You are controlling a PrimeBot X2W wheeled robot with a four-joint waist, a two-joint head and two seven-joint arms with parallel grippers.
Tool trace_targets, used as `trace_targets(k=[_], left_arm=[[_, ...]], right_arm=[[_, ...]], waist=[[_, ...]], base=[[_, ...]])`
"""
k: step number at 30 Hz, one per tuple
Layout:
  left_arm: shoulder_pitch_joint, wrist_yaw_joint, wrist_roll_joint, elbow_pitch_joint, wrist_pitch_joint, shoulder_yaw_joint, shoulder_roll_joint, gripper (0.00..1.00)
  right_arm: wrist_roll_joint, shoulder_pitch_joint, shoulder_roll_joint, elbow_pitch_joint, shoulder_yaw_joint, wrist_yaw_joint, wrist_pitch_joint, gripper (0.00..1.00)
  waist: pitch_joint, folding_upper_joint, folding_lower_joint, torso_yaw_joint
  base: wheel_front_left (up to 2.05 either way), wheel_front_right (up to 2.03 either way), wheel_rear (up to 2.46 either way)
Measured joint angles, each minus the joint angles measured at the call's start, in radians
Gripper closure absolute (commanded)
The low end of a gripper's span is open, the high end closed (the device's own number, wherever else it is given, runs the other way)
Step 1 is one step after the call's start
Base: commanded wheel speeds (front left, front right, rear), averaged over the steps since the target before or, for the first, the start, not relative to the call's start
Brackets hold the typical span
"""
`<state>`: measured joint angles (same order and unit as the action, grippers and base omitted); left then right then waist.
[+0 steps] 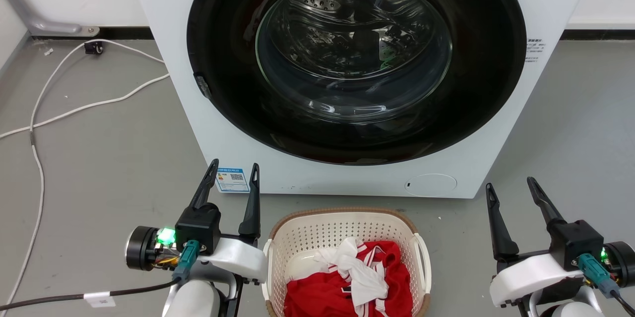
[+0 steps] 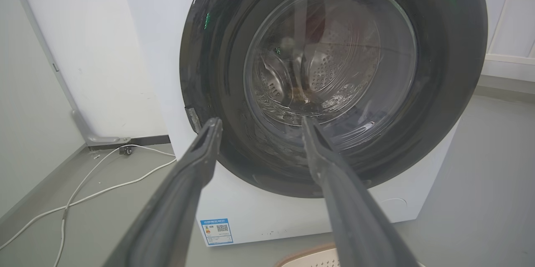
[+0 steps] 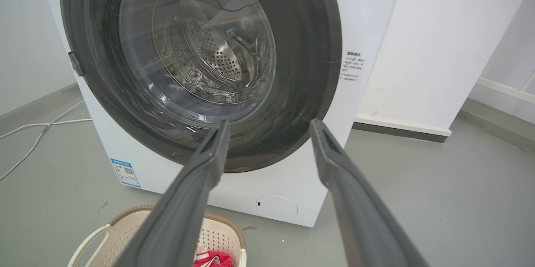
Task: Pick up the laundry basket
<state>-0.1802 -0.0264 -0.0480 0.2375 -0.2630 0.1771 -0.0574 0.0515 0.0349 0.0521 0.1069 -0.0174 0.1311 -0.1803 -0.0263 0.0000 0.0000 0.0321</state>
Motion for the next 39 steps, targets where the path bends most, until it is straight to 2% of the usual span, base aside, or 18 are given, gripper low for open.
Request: trace_targets(k=[11,20,32,39], left_arm=[[0.0,0.006,0.001,0.001,0.0,-0.003,0.001,0.0],[-0.012,0.015,-0.026,0.057,0.0,-0.023,0.002,0.0],[-0.114,0.036,-0.075,0.229,0.0,-0.066,0.005,0.0],[-0.201,0.072,-0.105,0.356,0.0,-0.088,0.005,0.0]], right_arm=[[-0.009,0.0,0.0,-0.003,0.002,0.0,0.0,0.0],[-0.037,0.024,0.0,0.029,0.017,0.0,0.02,0.0],[-0.077,0.154,-0.001,0.201,0.058,0.0,0.023,0.0],[-0.113,0.255,-0.001,0.34,0.08,0.0,0.024,0.0]], waist=[[-0.014,0.0,0.0,-0.002],[-0.087,0.0,0.0,-0.01],[-0.281,0.0,0.0001,-0.025],[-0.404,0.0,0.0001,-0.032]], base=[[0.0,0.0,0.0],[0.0,0.0,0.0],[0.0,0.0,0.0],[0.0,0.0,0.0]])
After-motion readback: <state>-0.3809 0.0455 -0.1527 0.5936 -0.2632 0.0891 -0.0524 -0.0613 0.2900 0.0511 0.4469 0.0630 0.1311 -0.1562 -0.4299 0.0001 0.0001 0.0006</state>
